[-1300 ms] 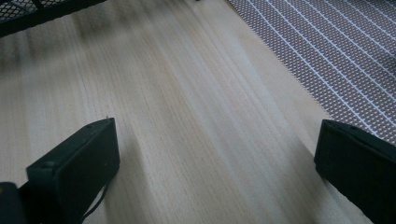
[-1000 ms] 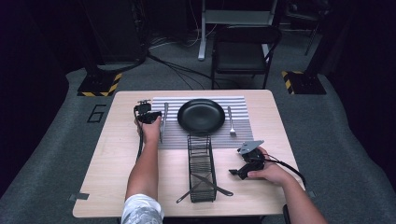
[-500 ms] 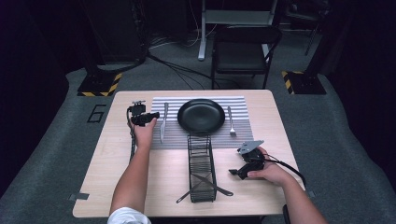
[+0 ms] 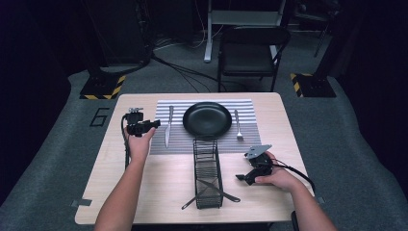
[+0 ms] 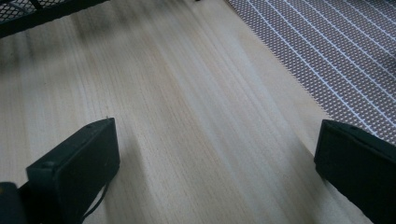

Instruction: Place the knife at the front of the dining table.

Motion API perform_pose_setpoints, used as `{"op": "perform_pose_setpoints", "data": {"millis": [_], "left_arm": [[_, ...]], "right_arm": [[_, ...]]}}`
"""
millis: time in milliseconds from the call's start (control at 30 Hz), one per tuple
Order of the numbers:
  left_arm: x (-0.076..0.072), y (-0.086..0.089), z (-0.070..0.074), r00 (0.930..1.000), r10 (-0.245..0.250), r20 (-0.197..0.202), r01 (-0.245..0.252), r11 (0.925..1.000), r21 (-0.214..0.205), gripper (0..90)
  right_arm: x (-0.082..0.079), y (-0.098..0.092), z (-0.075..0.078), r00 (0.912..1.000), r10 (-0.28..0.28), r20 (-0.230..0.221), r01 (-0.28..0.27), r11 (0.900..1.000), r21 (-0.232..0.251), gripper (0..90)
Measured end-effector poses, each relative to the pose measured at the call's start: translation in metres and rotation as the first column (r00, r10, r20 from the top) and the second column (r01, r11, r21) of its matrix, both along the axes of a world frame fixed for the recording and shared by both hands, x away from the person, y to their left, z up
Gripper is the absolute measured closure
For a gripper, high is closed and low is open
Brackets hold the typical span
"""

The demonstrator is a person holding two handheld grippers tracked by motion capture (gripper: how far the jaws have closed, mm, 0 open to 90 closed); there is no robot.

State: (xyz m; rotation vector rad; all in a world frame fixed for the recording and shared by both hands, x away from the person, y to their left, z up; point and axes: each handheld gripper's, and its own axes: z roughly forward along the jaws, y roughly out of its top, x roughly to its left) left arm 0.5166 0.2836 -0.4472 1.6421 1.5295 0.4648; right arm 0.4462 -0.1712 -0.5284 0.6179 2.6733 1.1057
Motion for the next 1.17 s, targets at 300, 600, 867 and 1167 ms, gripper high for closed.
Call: {"op": "perform_pose_setpoints", "data": {"millis": [300, 600, 867, 1167], "left_arm": [[-0.029, 0.009, 0.006, 0.9991, -0.038, 0.016, 0.038, 0.9986, 0.037, 48.1], [-0.056, 0.013, 0.003, 0.9960, -0.088, 0.018, 0.086, 0.9935, 0.074, 47.5], [-0.077, 0.016, 0.000, 0.9915, -0.129, 0.013, 0.128, 0.9873, 0.095, 45.3], [-0.090, 0.023, -0.032, 0.9905, -0.137, -0.008, 0.137, 0.9809, 0.138, 40.4]], "right_arm": [[0.000, 0.000, 0.000, 1.0000, -0.001, 0.000, 0.001, 1.0000, 0.000, 0.0], [0.000, 0.000, 0.000, 1.0000, -0.001, 0.000, 0.001, 1.0000, 0.000, 0.0], [0.000, 0.000, 0.000, 1.0000, -0.001, 0.000, 0.001, 1.0000, 0.000, 0.0], [0.000, 0.000, 0.000, 1.0000, -0.001, 0.000, 0.001, 1.0000, 0.000, 0.0]]}}
